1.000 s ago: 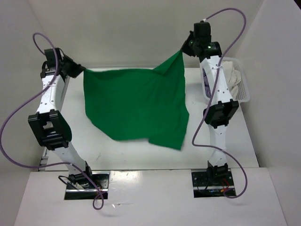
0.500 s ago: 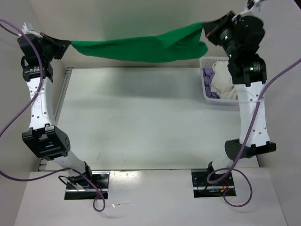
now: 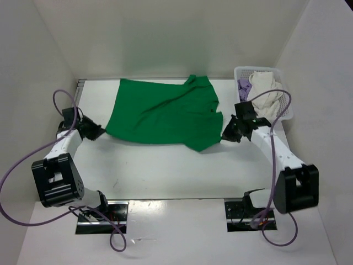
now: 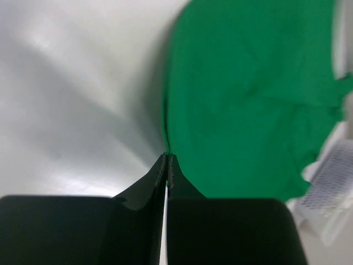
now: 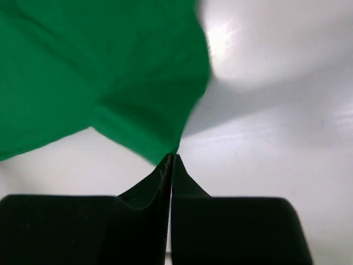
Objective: Fold and stack the t-shirts
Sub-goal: Flatten out the tshirt, then fold the flattened tshirt in 1/3 of the way
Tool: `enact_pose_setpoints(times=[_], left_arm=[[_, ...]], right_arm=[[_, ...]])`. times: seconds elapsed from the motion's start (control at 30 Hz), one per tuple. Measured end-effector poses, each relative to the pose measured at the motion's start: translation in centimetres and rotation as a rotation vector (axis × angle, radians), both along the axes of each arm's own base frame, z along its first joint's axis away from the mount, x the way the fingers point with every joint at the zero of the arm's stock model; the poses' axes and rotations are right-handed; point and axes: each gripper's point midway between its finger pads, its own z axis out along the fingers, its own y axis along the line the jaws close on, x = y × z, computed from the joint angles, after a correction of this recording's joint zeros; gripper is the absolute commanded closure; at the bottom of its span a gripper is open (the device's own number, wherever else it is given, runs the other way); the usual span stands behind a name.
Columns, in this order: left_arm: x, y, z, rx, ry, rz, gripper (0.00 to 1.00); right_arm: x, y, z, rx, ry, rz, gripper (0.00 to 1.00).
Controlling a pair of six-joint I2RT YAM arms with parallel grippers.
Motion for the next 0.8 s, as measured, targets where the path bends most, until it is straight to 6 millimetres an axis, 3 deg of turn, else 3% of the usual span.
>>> enact_pose_setpoints(times=[0.07,0.13,0.27,0.37,0.5,0.63,0.8], left_arm=[[-2.7,-0.2,-2.8,-0.013,0.087,0.006,1.0],[-4.4,-0.3,-3.8,-0.017,0.132,0.016,1.0],[-6.1,-0.2,-2.9,0.018,0.142,0.011,1.0],[-7.3,-0.2,-2.1,0.045,0.148,0.014,1.0],[-8.3,-0.5,-2.0,0.051,0.171,0.003,1.0],[-7.7,-0.5,-2.9,0.025,0.198,-0.008,1.0],[-5.8,-0.1,-4.6,-0.005,0.23,-0.015,1.0]], right_arm=[[-1.7,0.1,0.9,0.026,-0.016,0.005,1.0],[-2.9,0.5,2.7,0.067,-0.067,0.017,1.0],[-5.8,1.3,4.9,0.143,-0.119,0.047,1.0],[-9.0,1.5,4.5,0.175,-0.065,0.056,1.0],[-10.9,1.2,4.4,0.179,-0.016,0.047,1.0],[-10.4,1.2,3.7,0.171,0.025,0.028,1.0],[-5.3,1.7,2.7,0.15,0.053,0.008,1.0]])
